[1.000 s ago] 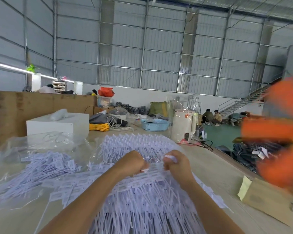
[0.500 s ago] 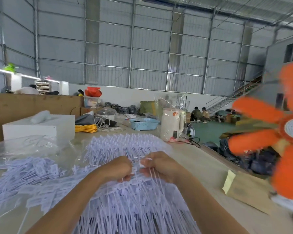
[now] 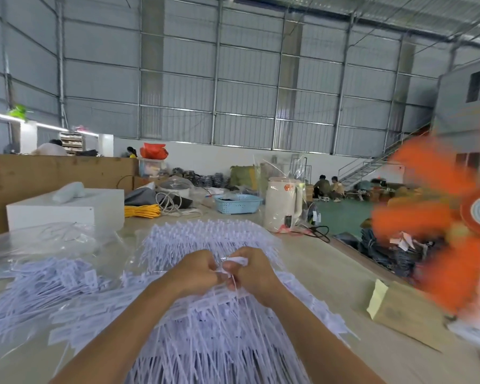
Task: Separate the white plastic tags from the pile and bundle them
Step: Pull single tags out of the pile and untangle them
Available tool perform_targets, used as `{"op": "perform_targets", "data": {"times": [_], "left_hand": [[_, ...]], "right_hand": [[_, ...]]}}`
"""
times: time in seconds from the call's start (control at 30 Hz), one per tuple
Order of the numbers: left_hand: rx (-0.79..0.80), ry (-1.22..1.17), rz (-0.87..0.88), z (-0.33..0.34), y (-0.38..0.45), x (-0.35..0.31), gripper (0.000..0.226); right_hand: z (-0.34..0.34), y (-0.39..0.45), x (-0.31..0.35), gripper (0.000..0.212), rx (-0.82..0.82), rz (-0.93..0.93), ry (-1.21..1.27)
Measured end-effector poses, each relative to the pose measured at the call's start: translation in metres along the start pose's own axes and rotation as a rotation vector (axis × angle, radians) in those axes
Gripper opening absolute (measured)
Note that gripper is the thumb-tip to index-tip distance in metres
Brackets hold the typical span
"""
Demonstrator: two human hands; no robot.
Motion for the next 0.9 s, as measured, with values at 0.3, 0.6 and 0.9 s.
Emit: {"op": "perform_targets", "data": {"times": [0.3, 0.6, 0.9], "left_hand": [[-0.119, 0.114, 0.072, -0.012, -0.001, -0.006, 0.029], [-0.013, 0.072, 0.023, -0.002, -0.001, 0.009, 0.031], [-0.098, -0.160, -0.082, -0.015, 0.001, 0.022, 0.046]], "right_hand": [[0.003, 0.000, -0.013, 0.011, 0.109, 0.111, 0.206], [0.002, -0.004, -0.012, 0.012, 0.161, 0.075, 0.087], [-0.001, -0.001, 0.009, 0.020, -0.028, -0.112, -0.103]]}}
Point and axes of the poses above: each hand's wrist, its own y-axis towards the middle knuckle, its own z-axis out of the palm, x = y × z, the point moved 10 cm from there along y, towards the middle knuckle, and after that the axes turned 6 degrees about x, right-handed, at the moved point
